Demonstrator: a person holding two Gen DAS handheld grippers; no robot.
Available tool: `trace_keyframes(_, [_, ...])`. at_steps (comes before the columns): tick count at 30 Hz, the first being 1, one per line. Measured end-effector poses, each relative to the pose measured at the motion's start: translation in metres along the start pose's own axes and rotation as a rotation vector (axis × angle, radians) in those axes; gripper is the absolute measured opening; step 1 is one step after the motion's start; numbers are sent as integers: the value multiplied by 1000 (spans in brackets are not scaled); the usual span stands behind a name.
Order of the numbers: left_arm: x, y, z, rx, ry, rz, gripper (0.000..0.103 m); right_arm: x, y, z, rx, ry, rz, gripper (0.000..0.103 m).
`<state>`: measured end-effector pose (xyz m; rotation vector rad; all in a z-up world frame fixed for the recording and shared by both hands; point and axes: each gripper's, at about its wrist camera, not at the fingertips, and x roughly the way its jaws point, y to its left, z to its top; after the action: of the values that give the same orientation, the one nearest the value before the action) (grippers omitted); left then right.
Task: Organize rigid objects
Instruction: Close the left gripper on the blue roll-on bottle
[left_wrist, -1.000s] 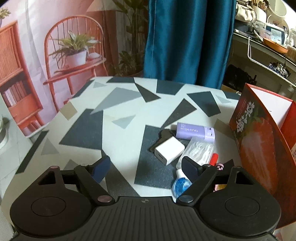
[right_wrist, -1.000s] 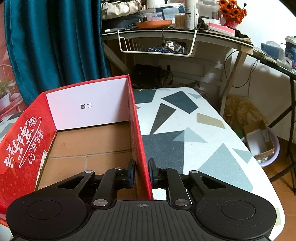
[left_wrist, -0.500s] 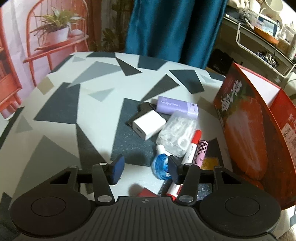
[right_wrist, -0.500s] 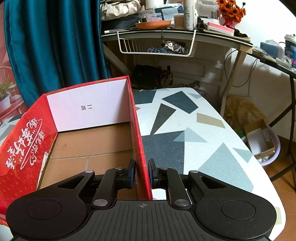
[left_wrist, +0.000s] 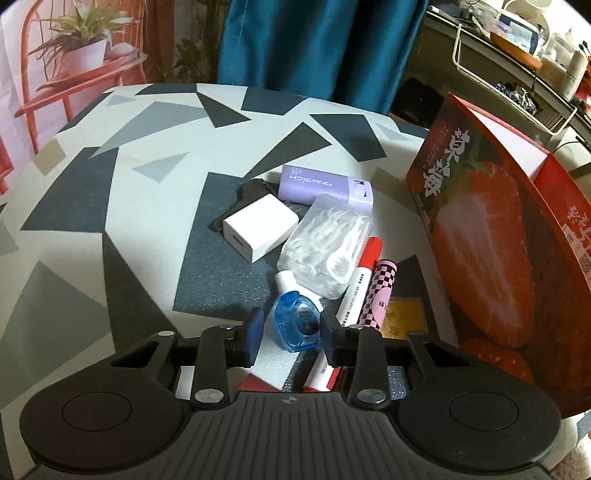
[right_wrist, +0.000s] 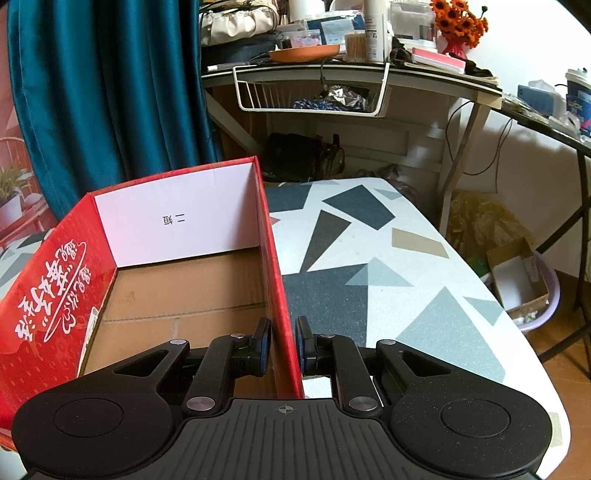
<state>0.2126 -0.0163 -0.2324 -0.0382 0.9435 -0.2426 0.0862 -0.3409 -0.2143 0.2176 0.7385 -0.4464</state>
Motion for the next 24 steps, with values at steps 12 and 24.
trace_keyframes(12, [5,6,3,-25,-15,-33,29,0,0,1,-9,-1,-3,13])
trace_keyframes(24, [12,3,0,7,-26,14,32,0,0,0,-9,-3,-3,13])
